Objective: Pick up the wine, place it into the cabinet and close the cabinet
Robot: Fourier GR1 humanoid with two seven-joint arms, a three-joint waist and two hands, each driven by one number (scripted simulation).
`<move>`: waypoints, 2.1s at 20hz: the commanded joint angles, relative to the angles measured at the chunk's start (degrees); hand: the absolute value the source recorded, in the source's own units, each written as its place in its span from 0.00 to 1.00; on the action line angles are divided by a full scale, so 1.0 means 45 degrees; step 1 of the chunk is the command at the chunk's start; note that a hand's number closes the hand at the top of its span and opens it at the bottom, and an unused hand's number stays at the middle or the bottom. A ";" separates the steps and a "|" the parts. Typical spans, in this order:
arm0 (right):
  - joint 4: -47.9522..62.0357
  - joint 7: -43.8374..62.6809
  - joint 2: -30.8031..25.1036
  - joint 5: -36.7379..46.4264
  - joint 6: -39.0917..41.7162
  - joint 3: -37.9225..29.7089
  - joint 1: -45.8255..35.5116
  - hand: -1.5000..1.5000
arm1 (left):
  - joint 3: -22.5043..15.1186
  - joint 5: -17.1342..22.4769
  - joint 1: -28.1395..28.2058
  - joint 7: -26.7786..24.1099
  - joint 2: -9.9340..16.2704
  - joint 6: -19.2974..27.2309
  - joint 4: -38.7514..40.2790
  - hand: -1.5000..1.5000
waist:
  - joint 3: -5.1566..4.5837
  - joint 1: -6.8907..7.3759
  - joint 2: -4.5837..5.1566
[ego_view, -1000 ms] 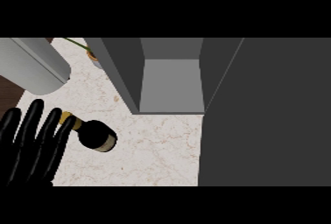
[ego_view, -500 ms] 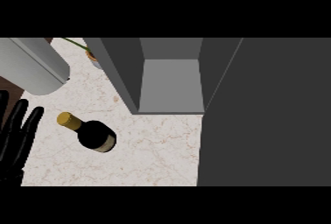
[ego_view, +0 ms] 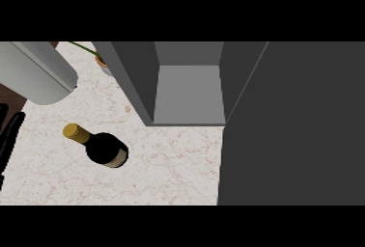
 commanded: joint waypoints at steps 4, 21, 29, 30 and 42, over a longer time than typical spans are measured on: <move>-0.2415 0.1468 -0.0260 -0.0977 -0.0216 -0.0407 0.0663 0.00 | 0.1469 0.2586 0.0463 -0.0728 -0.0049 -0.1283 0.1203 0.00 | -0.0003 -0.0051 -0.0007; -0.2266 0.3075 -0.0571 -0.1613 -0.0550 -0.1024 -0.1438 0.00 | 0.1543 0.1777 0.0610 -0.3839 -0.0664 -0.3499 0.5809 0.00 | -0.0001 -0.0115 0.0016; -0.1812 0.2642 0.0208 -0.0405 -0.0787 0.0072 -0.1307 0.00 | 0.2968 0.2300 0.0575 -0.5500 0.0073 -0.4653 0.8085 0.00 | -0.0003 -0.0026 0.0018; -0.2103 0.2524 -0.0096 -0.0896 -0.0443 -0.0541 -0.0979 0.00 | 0.2972 0.2151 0.0140 -0.5221 0.0201 -0.4327 0.7955 0.00 | 0.0006 -0.0053 0.0014; -0.2437 0.2925 0.0244 -0.0247 -0.0773 -0.0005 -0.1135 0.00 | 0.2890 0.1609 -0.0128 -0.7362 0.0417 -0.5701 1.0765 0.00 | -0.0003 -0.0043 0.0009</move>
